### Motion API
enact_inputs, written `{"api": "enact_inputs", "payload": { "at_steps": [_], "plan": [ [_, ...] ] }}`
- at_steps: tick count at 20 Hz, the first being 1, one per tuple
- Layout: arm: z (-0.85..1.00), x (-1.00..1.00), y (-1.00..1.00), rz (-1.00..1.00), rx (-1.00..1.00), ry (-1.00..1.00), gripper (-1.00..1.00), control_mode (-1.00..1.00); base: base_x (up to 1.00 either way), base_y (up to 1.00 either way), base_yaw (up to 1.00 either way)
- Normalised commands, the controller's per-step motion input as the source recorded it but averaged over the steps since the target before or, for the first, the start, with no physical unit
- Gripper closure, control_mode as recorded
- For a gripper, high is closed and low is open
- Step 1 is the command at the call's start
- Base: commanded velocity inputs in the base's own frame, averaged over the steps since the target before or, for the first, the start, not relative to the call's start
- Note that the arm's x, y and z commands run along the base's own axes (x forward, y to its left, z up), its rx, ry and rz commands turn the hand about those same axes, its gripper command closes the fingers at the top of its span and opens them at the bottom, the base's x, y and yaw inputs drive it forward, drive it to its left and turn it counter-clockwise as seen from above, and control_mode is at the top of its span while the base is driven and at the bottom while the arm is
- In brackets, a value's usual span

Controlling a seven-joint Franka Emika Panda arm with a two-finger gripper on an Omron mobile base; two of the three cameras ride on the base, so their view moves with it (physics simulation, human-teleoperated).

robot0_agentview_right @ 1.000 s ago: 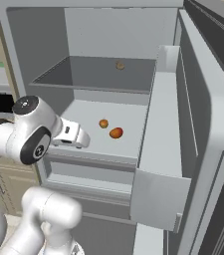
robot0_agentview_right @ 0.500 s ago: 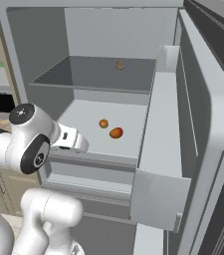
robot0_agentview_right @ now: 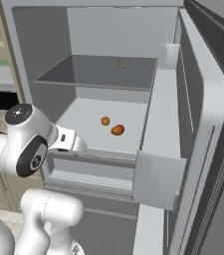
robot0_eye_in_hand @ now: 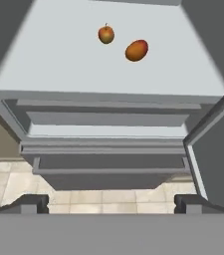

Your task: Place the mango in the correct fridge rack based on whether it is a fruit or vegetable. Finally, close the fridge door.

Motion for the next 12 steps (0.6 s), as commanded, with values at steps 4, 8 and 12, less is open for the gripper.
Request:
{"api": "enact_inputs", "payload": {
  "at_steps": [4, 8, 12],
  "plan": [
    [0.0, 0.0, 0.0, 0.0, 0.0, 0.0, -1.0, 1.0, -0.94, -0.13, 0.03],
    [0.0, 0.0, 0.0, 0.0, 0.0, 0.0, -1.0, 1.0, -1.0, -0.1, 0.0],
    [0.0, 0.0, 0.0, 0.0, 0.0, 0.0, -1.0, 1.0, -0.81, -0.01, 0.0]
  ]
}}
